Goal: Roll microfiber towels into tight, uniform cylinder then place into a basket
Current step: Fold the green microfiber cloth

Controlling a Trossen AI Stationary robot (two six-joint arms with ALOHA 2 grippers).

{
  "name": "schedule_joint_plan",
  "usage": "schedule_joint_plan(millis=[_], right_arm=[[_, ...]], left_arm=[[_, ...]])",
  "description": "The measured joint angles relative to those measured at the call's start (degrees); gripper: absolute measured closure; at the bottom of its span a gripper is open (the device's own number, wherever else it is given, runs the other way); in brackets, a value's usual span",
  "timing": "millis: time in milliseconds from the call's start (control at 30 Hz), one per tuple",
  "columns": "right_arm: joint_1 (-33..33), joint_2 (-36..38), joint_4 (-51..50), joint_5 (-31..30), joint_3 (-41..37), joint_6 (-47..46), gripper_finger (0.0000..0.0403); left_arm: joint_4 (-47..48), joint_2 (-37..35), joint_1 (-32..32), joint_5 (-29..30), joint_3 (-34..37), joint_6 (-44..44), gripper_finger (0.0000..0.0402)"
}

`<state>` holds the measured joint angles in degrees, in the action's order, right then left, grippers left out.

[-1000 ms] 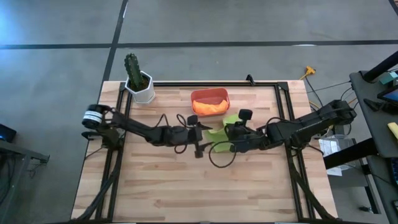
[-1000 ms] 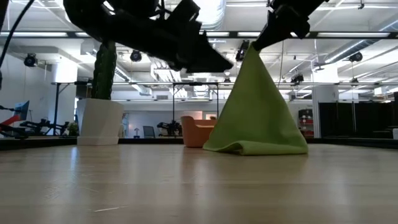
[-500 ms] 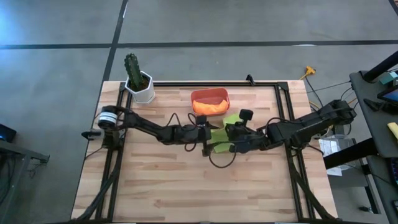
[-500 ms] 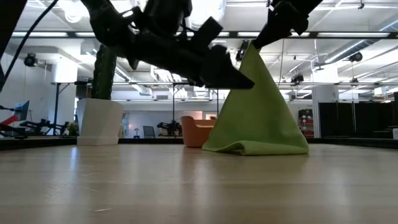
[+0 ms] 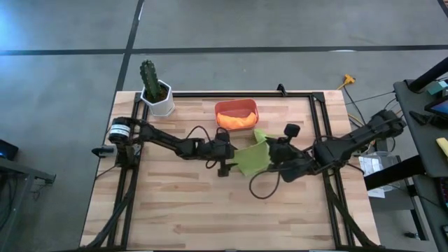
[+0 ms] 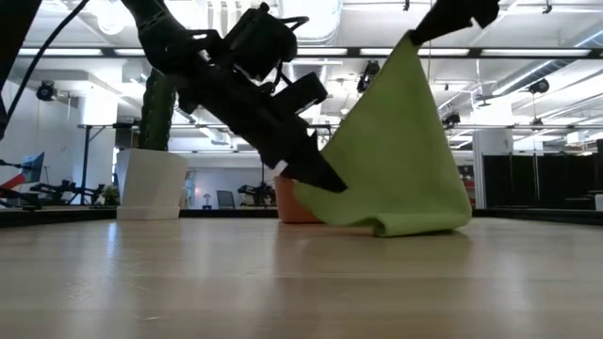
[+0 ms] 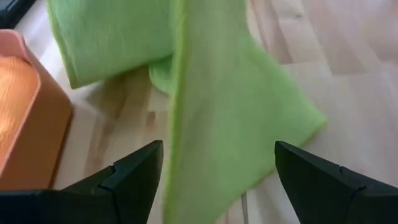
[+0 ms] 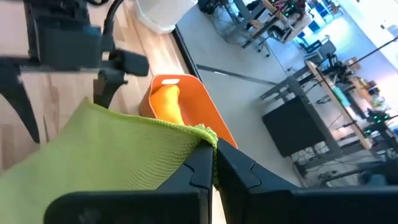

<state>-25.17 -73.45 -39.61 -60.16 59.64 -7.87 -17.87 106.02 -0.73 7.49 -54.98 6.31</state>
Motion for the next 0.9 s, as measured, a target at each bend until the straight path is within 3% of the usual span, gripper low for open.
schedule_joint_plan(millis=[467,900], right_arm=[[-0.4,2.7,-1.6,0.0,-3.1,-1.7,0.0394],[-0.4,2.9,-1.7,0.1,-3.1,-2.3,0.0394]], left_arm=[[8.6,-3.3,0.0,-0.3,0.2,-1.5,0.0120],[11.8,-4.0,0.1,-1.6,1.0,-2.7,0.0223]])
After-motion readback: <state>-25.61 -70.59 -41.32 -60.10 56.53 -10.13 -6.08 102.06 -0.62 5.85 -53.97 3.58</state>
